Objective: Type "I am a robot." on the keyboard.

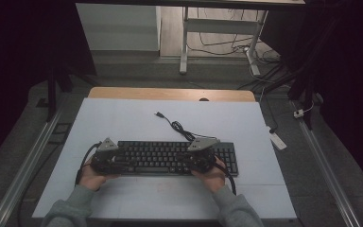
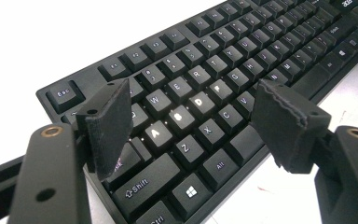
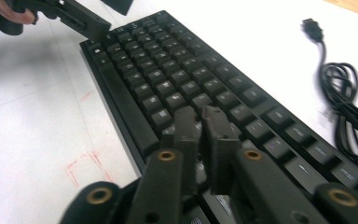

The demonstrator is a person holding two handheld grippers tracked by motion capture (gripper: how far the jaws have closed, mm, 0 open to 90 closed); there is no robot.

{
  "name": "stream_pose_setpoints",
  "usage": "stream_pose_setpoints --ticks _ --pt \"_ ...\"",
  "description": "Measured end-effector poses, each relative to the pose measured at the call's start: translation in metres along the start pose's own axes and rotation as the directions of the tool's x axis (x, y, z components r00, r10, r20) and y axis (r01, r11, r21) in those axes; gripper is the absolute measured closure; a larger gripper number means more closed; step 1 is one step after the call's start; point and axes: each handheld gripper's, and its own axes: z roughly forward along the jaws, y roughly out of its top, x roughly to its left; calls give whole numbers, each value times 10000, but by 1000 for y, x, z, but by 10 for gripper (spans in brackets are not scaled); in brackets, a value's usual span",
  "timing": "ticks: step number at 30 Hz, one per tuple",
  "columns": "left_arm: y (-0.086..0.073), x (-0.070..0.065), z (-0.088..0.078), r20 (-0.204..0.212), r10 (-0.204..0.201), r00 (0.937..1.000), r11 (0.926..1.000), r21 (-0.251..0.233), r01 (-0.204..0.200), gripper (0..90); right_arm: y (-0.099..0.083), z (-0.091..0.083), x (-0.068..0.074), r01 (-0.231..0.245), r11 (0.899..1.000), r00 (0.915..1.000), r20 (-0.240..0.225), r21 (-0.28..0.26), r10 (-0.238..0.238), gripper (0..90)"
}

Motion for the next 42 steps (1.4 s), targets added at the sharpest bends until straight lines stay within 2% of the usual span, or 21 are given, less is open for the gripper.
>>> stream_pose_setpoints --ticks 8,18,24,28,35,42 --pt "0 0 0 -15 12 10000 10000 -3 -12 287 6 16 6 66 9998 9997 -251 168 -61 894" --pt "0 0 1 -30 53 10000 10000 28 -53 285 12 38 11 96 9988 9995 -319 483 -81 894" --pt "0 0 1 -62 108 9999 9999 54 -108 284 14 54 17 300 9965 9992 -279 778 -279 894" --pt "0 0 1 -64 118 9999 9999 48 -117 284 13 58 18 390 9947 9991 -224 949 -370 894" --pt "-1 0 1 -59 147 9999 9999 83 -147 283 11 60 17 265 9927 9996 -110 1176 -253 894" --pt "-1 0 1 -70 169 9998 9998 84 -168 283 10 63 17 329 9918 9994 -153 1237 -313 894"
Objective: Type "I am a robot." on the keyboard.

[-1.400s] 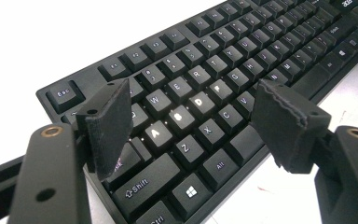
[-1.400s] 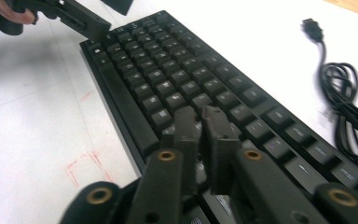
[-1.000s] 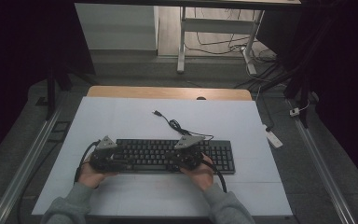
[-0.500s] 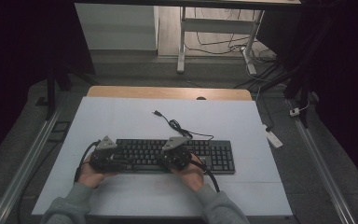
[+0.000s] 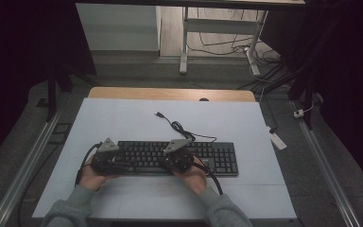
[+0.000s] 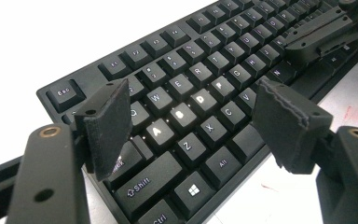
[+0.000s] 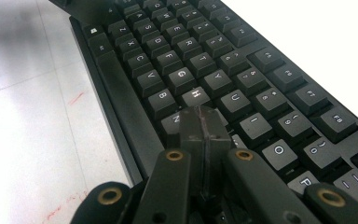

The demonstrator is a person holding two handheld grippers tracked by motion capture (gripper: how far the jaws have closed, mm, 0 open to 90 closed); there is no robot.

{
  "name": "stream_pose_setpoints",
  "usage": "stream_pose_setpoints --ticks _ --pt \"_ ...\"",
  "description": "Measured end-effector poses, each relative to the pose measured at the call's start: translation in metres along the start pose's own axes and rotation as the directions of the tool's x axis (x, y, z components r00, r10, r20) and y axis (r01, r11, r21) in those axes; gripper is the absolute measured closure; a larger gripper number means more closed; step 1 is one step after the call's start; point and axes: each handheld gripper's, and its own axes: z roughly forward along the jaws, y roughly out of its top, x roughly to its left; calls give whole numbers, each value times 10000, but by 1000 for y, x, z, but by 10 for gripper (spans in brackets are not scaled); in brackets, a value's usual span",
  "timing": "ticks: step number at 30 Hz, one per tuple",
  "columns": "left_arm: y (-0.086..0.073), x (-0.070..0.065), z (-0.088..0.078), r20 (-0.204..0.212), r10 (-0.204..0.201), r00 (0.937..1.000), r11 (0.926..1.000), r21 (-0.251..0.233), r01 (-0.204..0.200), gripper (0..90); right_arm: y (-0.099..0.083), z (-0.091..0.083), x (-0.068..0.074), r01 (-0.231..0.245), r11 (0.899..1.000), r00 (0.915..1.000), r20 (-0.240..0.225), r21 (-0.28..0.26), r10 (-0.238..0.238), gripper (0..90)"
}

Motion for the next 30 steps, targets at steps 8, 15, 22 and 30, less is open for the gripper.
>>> stream_pose_setpoints --ticks 8,15,22,30 --pt "0 0 0 -12 47 10000 10000 32 -47 282 -2 2 0 2 9999 10000 56 102 -2 895" --pt "0 0 0 -30 58 10000 10000 16 -58 282 1 -8 -1 -31 9991 10000 65 -428 34 892" --pt "0 0 0 -38 90 10000 10000 -13 -90 280 -2 -22 -5 -304 9965 9994 150 -775 317 739" --pt "0 0 0 -99 109 9999 9999 -3 -109 278 -23 -54 -16 -510 9929 9947 830 -1077 601 614"
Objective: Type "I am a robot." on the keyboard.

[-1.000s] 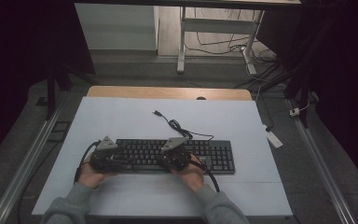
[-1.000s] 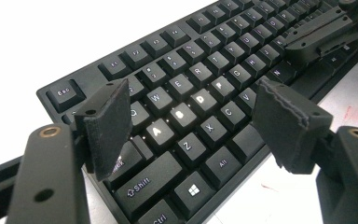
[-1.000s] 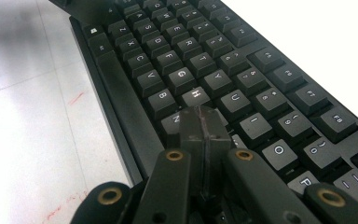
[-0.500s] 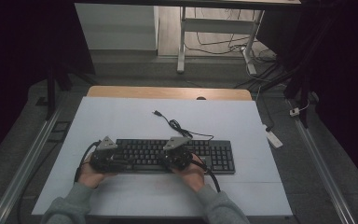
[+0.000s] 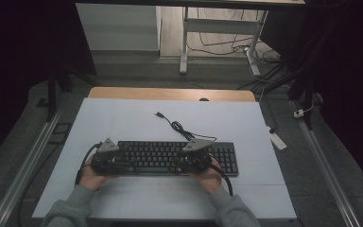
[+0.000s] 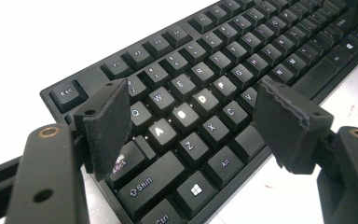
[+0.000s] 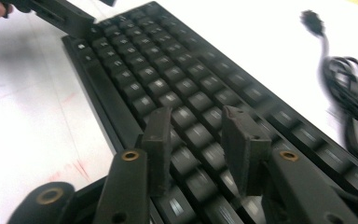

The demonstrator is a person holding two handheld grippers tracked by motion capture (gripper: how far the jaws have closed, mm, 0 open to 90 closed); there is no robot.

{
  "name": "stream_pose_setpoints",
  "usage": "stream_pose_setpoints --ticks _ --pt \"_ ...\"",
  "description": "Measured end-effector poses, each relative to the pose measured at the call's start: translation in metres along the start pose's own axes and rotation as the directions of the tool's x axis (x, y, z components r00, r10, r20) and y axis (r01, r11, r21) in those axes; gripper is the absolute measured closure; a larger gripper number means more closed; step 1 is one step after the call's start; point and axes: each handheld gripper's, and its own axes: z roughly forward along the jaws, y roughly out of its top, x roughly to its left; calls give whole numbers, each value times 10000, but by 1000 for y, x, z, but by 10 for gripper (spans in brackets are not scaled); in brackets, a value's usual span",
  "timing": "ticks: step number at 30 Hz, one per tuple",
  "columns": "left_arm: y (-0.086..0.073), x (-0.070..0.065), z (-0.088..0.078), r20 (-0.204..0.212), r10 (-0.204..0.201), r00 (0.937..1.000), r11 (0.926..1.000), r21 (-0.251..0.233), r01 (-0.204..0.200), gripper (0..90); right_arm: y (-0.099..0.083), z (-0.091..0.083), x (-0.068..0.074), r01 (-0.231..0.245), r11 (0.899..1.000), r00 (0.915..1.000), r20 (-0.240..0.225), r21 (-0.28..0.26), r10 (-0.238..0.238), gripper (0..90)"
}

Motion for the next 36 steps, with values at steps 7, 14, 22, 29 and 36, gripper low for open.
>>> stream_pose_setpoints --ticks 7,14,22,29,36 --pt "0 1 0 24 -88 10000 10000 -12 88 273 -18 -24 -12 -241 9997 9987 442 -73 244 582" --pt "0 2 0 73 -252 9997 9997 -71 253 270 -37 -53 -24 -509 9983 9934 1017 -285 536 578" --pt "0 4 -1 135 -424 9990 9991 -94 425 276 -50 -68 -28 -607 9978 9908 1199 -255 634 574" --pt "0 4 -1 108 -481 9988 9987 -154 483 293 -56 -73 -30 -693 9973 9897 1237 -235 717 572" --pt "0 3 -2 202 -453 9988 9987 -238 458 318 -56 -73 -31 -685 9974 9891 1289 -229 709 569"
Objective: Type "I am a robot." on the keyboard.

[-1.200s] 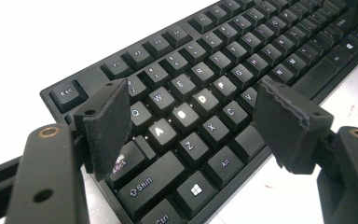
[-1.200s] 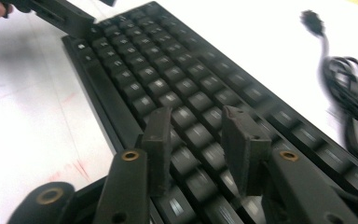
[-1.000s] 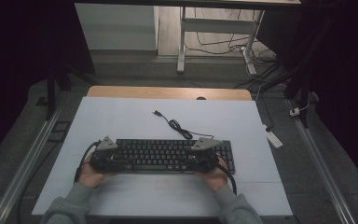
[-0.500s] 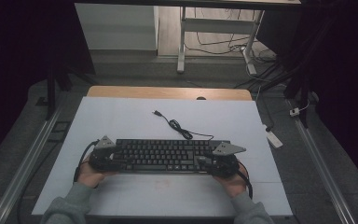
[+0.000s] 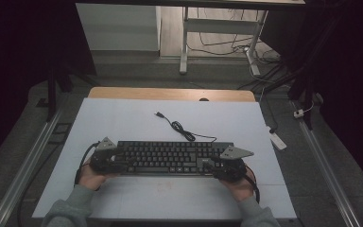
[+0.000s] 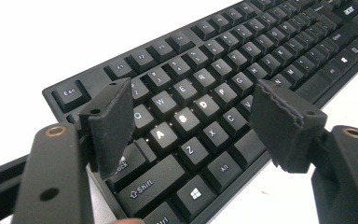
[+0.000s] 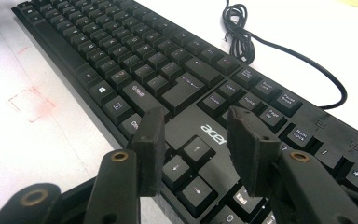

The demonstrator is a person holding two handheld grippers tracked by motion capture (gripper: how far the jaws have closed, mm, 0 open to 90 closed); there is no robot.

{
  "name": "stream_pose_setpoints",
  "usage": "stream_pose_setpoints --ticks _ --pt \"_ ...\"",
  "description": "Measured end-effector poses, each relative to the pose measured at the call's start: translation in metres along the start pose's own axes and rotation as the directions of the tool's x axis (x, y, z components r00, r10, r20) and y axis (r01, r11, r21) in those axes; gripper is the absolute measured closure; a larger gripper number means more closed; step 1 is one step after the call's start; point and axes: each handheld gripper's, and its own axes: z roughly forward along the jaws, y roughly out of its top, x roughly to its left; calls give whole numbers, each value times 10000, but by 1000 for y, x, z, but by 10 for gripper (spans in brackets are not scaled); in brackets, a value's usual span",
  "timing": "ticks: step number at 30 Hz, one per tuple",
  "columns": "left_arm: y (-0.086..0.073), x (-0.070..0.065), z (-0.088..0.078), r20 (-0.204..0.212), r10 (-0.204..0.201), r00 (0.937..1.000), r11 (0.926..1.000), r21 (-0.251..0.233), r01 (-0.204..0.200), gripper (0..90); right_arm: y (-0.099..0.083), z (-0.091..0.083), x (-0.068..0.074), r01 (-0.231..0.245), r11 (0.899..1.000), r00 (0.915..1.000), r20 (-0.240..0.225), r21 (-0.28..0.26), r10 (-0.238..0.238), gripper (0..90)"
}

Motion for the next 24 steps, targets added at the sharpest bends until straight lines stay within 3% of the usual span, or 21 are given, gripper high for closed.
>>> stream_pose_setpoints --ticks 7,11,19,24 --pt "2 -7 -1 293 328 9990 9989 -345 -318 436 0 1 0 1 10000 10000 -3 8 -1 566" --pt "3 -12 0 710 482 9963 9984 -319 -460 575 0 1 1 -14 10000 10000 -11 -19 14 566" --pt "5 -20 7 1084 633 9921 9979 53 -642 889 0 2 1 26 10000 10000 -23 56 -26 564" --pt "5 -30 15 1341 916 9867 9948 316 -966 893 0 3 0 38 9999 10000 -12 96 -38 563"
